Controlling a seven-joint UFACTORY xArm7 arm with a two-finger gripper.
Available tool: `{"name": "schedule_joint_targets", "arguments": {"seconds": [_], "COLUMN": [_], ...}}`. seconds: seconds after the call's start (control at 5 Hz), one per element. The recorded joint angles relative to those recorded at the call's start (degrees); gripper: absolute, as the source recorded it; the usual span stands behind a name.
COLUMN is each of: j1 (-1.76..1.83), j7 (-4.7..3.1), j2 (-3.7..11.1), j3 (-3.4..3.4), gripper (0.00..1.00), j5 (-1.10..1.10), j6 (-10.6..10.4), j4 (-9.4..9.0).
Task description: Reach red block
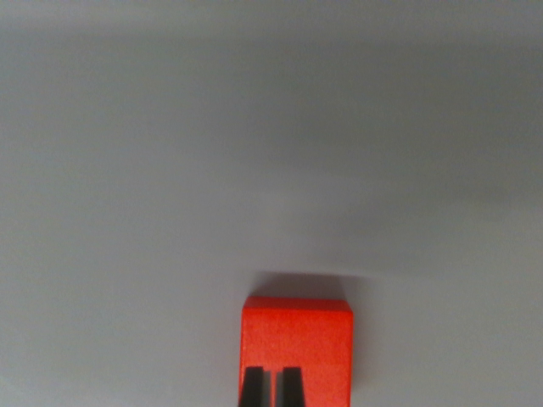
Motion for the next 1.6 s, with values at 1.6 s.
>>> {"name": "schedule_joint_targets", "arguments": {"seconds": [1.6], "j1": [-0.46], "j7": [-0.77], "j2": [3.47], "j3": [0.02], "gripper": [0.00], "j5": [0.27], "j6": [-7.00], "j4": [-3.53]}}
